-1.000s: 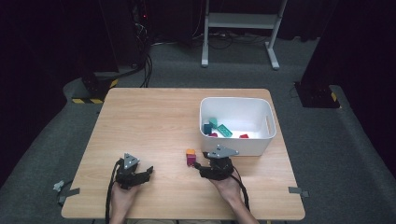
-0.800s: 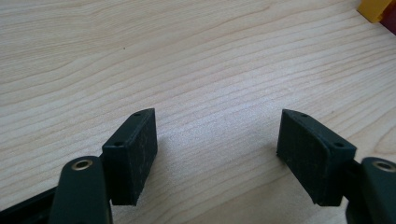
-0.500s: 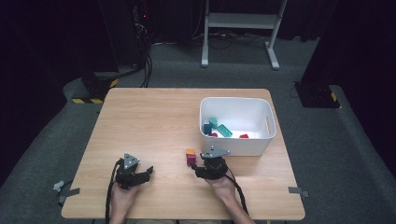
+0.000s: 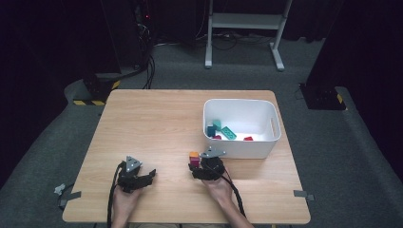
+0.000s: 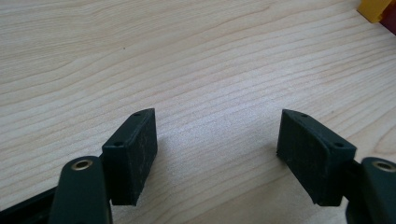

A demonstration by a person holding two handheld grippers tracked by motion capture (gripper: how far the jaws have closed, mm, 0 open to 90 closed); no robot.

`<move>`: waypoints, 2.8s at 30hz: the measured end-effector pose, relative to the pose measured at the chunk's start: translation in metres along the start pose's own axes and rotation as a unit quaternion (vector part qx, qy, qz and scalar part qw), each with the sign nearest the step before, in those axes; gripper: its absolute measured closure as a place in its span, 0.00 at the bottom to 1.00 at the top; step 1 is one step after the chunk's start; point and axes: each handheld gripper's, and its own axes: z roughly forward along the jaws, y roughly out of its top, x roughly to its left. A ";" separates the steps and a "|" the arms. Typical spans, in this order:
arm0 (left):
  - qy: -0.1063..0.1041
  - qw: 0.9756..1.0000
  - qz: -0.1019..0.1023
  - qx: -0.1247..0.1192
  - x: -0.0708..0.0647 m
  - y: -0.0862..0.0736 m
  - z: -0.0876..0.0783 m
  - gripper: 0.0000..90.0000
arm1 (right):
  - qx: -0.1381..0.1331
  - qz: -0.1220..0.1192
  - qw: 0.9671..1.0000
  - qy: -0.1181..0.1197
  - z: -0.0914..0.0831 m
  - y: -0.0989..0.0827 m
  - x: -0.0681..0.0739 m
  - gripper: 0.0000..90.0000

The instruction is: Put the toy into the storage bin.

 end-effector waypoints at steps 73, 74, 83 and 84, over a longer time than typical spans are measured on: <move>0.001 1.000 0.001 0.001 0.000 0.000 0.000 0.32 | -0.040 -0.067 0.997 0.026 -0.088 0.038 0.001 0.66; 0.001 1.000 0.001 0.001 0.000 0.000 0.000 0.32 | -0.039 -0.068 0.996 0.031 -0.089 0.039 0.000 0.66; 0.002 1.000 0.001 0.001 0.000 0.000 0.000 0.32 | -0.047 -0.072 0.995 0.044 -0.112 0.053 -0.001 0.66; 0.002 1.000 0.001 0.001 0.000 0.000 0.000 0.32 | -0.048 -0.072 0.995 0.045 -0.114 0.055 -0.002 0.66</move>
